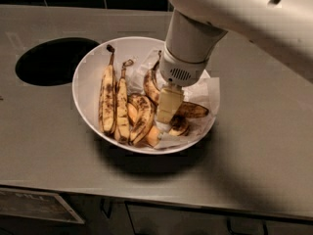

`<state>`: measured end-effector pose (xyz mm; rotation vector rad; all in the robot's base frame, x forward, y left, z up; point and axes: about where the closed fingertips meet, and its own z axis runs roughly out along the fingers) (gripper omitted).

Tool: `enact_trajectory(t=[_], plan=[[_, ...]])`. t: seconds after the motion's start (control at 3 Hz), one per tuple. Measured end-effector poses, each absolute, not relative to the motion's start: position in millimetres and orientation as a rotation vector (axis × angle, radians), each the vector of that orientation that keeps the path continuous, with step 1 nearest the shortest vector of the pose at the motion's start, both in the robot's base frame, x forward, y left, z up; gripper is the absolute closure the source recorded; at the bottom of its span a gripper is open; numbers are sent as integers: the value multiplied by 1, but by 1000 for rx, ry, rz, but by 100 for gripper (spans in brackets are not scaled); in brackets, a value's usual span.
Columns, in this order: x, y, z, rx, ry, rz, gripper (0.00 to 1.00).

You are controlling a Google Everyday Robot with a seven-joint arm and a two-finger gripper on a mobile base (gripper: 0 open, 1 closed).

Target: Pick banana from white bowl

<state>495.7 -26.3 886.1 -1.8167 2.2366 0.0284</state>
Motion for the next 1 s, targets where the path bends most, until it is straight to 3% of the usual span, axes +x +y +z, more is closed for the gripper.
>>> enact_trajectory(t=[0.67,1.0], plan=[[500,-24,882,-1837,2252,-67,33],[500,-24,882,-1837,2252,-67,51]])
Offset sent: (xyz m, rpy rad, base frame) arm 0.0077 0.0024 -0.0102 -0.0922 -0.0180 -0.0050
